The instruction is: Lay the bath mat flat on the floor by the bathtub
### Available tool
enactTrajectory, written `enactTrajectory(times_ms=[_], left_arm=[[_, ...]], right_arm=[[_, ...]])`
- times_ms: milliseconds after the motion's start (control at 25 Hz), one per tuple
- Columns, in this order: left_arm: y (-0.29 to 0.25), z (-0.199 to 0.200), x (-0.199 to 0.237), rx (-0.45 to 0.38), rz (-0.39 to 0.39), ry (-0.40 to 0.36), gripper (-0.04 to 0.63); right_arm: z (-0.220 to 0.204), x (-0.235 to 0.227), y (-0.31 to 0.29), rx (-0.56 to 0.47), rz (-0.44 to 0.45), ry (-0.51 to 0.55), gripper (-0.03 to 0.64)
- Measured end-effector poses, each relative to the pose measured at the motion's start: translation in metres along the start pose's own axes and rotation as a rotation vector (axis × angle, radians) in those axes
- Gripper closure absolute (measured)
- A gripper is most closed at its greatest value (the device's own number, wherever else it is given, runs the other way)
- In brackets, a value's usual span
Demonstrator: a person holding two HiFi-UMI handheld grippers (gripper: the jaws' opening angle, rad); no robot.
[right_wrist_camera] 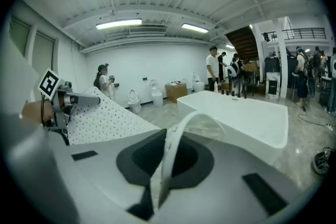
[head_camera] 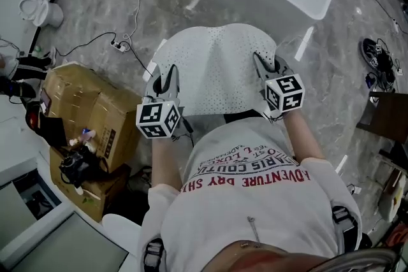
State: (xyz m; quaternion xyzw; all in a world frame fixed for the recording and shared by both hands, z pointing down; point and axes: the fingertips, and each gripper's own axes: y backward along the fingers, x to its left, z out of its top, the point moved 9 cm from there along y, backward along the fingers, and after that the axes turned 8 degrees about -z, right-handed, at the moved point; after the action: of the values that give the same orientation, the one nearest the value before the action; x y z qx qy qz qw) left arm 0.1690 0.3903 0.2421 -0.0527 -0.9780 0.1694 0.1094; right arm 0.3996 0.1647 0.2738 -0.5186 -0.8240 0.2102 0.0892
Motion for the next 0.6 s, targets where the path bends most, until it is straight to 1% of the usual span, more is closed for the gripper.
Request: enactTrajectory(times_ms=[160, 280, 440, 600], left_arm=[[-0.06, 0.023, 0.049, 0.043, 0.008, 0.032, 0.577], [-0.1, 0.043, 0.079, 0.051, 0.016, 0.044, 0.577], [-0.147, 0.066, 0.113, 0.065, -0.002, 0.029, 0.577], [-0.187, 0.079, 0.156, 0.083, -0.026, 0.026, 0.577]], right_arm=[[0.023, -0.031, -0.069, 0.038, 0.009, -0.02, 0.6], [0.037, -0.05, -0.113, 0.069, 0.023, -0.024, 0.601], [0.059, -0.068, -0.161, 0.087, 0.014, -0.052, 0.6], [0.073, -0.075, -0.202, 0.102, -0.019, -0.076, 0.601]])
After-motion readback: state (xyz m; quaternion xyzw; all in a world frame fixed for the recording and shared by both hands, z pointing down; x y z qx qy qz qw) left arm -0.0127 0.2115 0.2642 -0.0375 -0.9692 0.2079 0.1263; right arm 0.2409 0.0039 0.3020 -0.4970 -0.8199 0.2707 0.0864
